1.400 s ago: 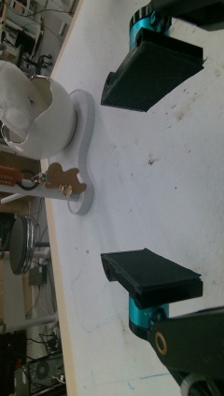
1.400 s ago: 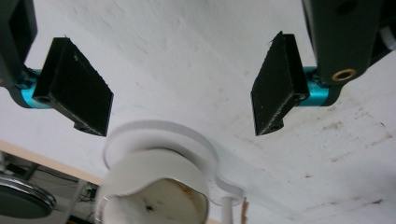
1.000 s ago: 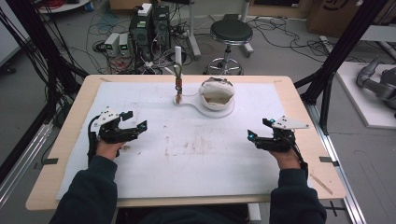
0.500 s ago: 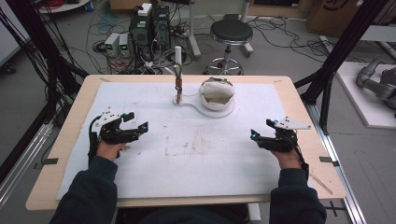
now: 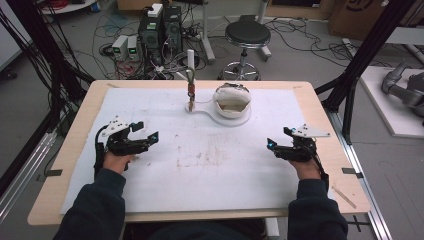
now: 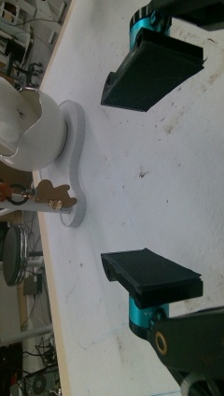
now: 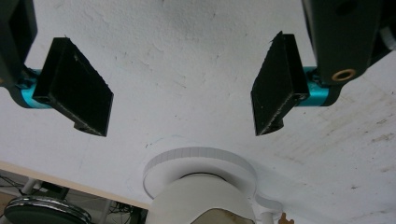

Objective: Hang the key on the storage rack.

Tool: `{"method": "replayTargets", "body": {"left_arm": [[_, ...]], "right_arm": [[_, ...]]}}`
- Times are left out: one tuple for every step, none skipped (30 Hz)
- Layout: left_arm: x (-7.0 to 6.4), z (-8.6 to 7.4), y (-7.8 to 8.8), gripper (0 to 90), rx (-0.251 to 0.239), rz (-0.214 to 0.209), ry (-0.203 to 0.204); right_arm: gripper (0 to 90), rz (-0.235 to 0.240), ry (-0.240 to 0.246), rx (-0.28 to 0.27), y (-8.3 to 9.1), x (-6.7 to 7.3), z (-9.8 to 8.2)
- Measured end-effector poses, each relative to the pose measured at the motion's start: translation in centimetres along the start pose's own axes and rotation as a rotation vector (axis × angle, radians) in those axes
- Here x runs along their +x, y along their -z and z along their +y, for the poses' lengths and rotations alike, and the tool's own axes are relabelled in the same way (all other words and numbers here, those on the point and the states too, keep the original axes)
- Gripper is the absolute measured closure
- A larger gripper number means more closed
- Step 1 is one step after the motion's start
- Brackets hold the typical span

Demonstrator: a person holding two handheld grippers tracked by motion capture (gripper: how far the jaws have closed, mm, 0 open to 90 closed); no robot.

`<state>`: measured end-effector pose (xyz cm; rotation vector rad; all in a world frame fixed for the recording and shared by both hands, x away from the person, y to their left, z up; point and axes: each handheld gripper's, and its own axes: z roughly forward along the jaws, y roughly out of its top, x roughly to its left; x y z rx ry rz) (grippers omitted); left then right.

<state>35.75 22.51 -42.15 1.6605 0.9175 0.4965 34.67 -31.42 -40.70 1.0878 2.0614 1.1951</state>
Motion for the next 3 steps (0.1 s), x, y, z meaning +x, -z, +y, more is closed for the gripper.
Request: {"method": "replayTargets", "body": {"left_arm": [[0.00, -0.02, -0.01, 20.8, 0.001, 0.002, 0.000], [0.00, -0.05, -0.02, 20.7, 0.002, 0.003, 0.001], [-0.01, -0.07, -0.03, 20.8, 0.004, 0.003, 0.001]], "right_arm": [[21.4, 0.001, -0.002, 0.001, 0.00, -0.02, -0.01], [21.4, 0.001, -0.001, 0.000, -0.01, -0.06, -0.01], [21.4, 0.000, -0.001, -0.001, 0.00, -0.08, -0.01]]}}
